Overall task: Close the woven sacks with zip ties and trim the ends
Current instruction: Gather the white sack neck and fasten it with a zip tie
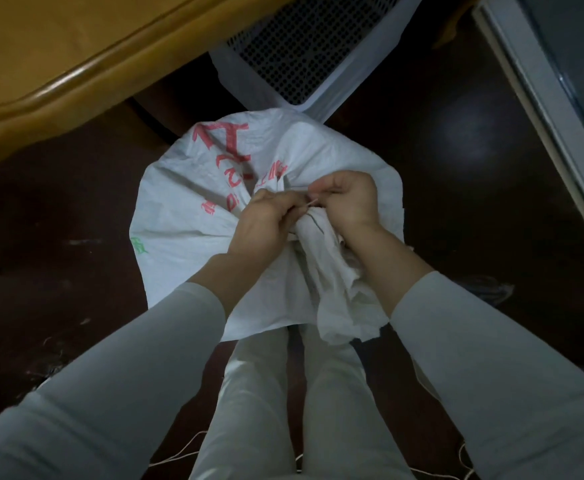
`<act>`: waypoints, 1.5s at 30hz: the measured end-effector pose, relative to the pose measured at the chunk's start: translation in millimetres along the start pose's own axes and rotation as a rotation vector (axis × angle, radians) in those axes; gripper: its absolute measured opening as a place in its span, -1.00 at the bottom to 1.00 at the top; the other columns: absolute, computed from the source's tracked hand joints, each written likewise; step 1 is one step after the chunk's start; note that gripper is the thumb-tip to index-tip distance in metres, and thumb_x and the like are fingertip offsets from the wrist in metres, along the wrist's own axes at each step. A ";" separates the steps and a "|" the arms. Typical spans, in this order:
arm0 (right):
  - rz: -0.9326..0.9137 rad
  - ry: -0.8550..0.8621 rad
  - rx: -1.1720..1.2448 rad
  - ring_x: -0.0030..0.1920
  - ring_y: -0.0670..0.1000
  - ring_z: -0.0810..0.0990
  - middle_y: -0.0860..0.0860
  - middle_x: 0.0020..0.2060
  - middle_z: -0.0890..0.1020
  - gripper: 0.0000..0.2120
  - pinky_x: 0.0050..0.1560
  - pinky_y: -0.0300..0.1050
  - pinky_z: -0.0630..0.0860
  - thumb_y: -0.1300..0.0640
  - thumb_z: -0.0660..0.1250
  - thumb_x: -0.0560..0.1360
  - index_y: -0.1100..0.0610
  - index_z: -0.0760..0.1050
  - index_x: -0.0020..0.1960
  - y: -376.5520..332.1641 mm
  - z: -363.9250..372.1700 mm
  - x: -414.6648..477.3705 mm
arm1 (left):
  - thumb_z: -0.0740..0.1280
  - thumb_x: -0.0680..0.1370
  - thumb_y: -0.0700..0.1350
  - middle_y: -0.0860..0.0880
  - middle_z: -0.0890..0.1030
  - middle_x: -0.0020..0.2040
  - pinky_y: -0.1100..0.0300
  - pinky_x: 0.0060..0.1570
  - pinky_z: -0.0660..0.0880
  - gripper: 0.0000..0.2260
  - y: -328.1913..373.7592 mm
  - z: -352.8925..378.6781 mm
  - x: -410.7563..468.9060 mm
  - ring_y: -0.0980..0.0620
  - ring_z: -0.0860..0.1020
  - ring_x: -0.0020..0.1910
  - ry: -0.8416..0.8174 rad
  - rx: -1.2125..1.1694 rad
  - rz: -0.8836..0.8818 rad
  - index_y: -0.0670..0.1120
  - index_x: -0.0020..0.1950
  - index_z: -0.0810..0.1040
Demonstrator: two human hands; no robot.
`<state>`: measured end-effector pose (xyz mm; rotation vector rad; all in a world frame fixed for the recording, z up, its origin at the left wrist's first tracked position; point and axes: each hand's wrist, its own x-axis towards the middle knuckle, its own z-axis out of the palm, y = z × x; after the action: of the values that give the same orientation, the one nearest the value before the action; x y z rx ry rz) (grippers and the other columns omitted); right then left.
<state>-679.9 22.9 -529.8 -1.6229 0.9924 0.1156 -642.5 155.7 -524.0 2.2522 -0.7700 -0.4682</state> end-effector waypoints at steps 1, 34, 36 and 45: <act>-0.003 0.000 0.051 -0.28 -0.01 0.63 -0.01 -0.38 0.63 -0.68 -0.08 -0.10 0.61 0.42 0.38 0.36 0.03 0.55 -0.39 -5.1 1.2 0.8 | 0.30 0.50 -0.18 -0.18 0.62 -0.23 0.38 -0.16 0.23 -0.84 -1.0 -1.0 -0.6 -0.06 0.45 -0.15 0.005 -0.029 -0.023 -0.20 -0.03 0.64; 0.167 -0.162 0.337 -0.36 0.00 0.59 0.13 -0.37 0.63 -0.65 -0.35 -0.21 0.55 0.41 0.47 0.29 0.15 0.31 -0.39 -24.7 34.8 -1.3 | 0.28 0.51 -0.37 -0.16 0.56 0.00 0.15 0.04 0.53 -0.72 1.2 33.9 12.6 0.12 0.52 -0.21 -0.195 -0.453 -0.677 -0.32 0.22 0.50; 0.123 -0.242 0.357 -0.21 0.07 0.65 0.21 -0.25 0.63 -0.63 -0.13 -0.13 0.58 0.42 0.44 0.34 0.13 0.31 -0.40 -46.1 49.6 -4.4 | 0.22 0.53 -0.37 -0.24 0.56 0.12 0.25 0.00 0.54 -0.70 9.8 44.3 -0.2 0.26 0.49 -0.26 -0.178 -0.410 -0.716 -0.30 0.27 0.45; 0.286 -0.390 -0.603 -0.04 0.08 0.62 0.05 -0.07 0.64 -0.66 0.07 0.02 0.55 -0.15 0.37 0.41 0.12 0.61 -0.03 -36.1 -64.2 -3.4 | 0.32 0.51 -0.27 -0.06 0.64 -0.16 0.62 -0.15 0.29 -0.88 5.3 49.8 -14.5 0.29 0.50 -0.24 -0.104 -0.452 -0.570 -0.24 -0.08 0.66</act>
<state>-685.9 -30.8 -479.7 -1.8779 0.9215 0.9673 -681.6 137.0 -552.9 1.9939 -0.0319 -0.9290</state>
